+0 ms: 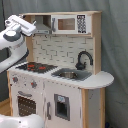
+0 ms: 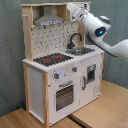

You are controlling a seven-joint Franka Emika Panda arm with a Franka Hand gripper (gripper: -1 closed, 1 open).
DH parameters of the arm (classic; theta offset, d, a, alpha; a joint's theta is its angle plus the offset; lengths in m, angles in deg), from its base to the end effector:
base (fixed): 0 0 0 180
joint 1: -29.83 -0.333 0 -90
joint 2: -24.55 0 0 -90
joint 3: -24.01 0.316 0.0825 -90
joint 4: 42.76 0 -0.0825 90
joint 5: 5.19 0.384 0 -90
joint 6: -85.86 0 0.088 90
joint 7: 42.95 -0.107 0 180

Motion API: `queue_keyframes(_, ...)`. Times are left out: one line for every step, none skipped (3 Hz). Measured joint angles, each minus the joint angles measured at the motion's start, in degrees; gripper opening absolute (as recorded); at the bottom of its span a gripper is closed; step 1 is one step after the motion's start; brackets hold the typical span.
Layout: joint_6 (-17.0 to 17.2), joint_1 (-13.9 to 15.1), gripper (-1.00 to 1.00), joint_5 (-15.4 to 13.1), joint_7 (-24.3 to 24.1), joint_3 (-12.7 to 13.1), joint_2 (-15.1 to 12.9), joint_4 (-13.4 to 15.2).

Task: Play with the kitchen

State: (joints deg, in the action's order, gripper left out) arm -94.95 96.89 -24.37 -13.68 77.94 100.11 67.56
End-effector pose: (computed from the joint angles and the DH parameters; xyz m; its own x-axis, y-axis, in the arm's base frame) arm 0.3802 0.3899 0.7274 0.2859 0.9084 -0.3049 -0.3702 0.3982 0.8393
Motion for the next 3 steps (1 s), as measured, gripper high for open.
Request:
queue_keyframes(2.63,1.51,1.0,0.01,-5.84,0.0,2.82,-0.78)
queue_keyframes(5.62,2.7,1.0,0.01,-11.38,0.0,5.41,-1.6)
queue_keyframes(8.74,3.61,1.0,0.02,-16.33,0.0,7.66,-2.39)
